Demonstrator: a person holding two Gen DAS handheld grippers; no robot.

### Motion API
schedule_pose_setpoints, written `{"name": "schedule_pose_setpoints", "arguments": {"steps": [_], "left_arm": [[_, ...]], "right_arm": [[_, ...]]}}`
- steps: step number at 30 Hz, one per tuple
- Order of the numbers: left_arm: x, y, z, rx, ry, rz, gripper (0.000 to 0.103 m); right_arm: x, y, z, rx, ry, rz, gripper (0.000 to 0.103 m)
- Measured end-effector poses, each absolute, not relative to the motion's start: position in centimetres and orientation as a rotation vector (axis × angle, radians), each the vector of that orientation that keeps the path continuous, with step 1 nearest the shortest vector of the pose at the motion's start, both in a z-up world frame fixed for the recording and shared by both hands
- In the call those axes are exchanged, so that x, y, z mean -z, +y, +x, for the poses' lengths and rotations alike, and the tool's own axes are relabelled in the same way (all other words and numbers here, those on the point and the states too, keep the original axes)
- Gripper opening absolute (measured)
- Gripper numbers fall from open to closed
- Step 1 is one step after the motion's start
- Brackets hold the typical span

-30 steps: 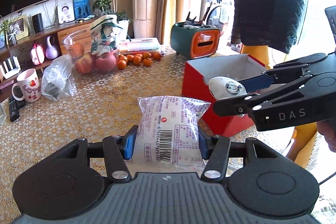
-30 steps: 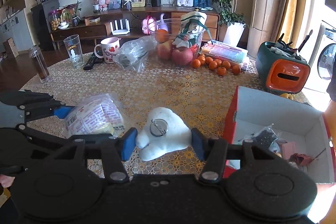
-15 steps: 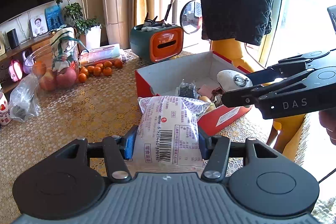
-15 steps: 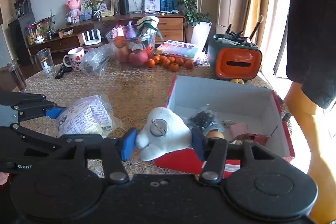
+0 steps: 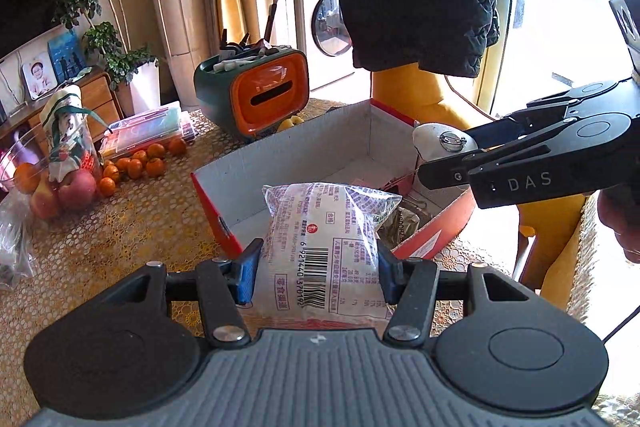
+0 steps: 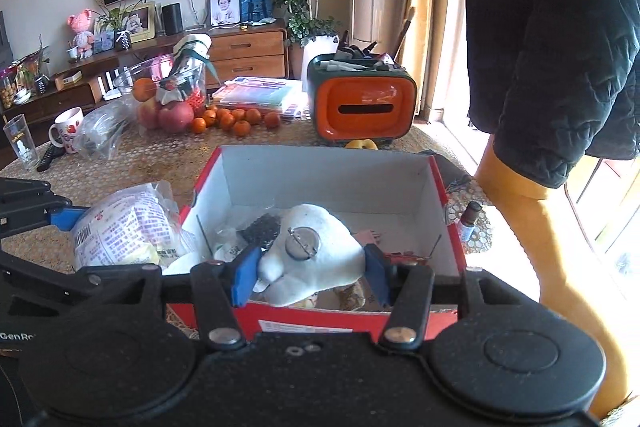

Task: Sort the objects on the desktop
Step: 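Lower snack bag and tooth figurine into the box and open both grippers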

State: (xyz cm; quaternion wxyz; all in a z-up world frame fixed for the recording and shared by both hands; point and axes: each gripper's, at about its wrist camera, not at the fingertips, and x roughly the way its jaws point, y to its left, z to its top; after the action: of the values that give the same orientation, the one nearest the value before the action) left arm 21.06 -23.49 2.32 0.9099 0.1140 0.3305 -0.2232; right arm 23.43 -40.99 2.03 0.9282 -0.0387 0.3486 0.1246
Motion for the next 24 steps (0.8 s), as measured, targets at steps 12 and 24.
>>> {"name": "schedule_pose_setpoints", "arguments": {"steps": [12,24], "left_arm": [[0.3,-26.2,25.9,0.463,0.734,0.262,0.055],[3.0,-27.0,29.1,0.443,0.82,0.246,0.055]], "right_arm": [[2.0,-43.5,28.7,-0.168,0.778,-0.094,0.055],[5.5,-44.4,30.8,-0.135,0.85,-0.085,0.055]]}}
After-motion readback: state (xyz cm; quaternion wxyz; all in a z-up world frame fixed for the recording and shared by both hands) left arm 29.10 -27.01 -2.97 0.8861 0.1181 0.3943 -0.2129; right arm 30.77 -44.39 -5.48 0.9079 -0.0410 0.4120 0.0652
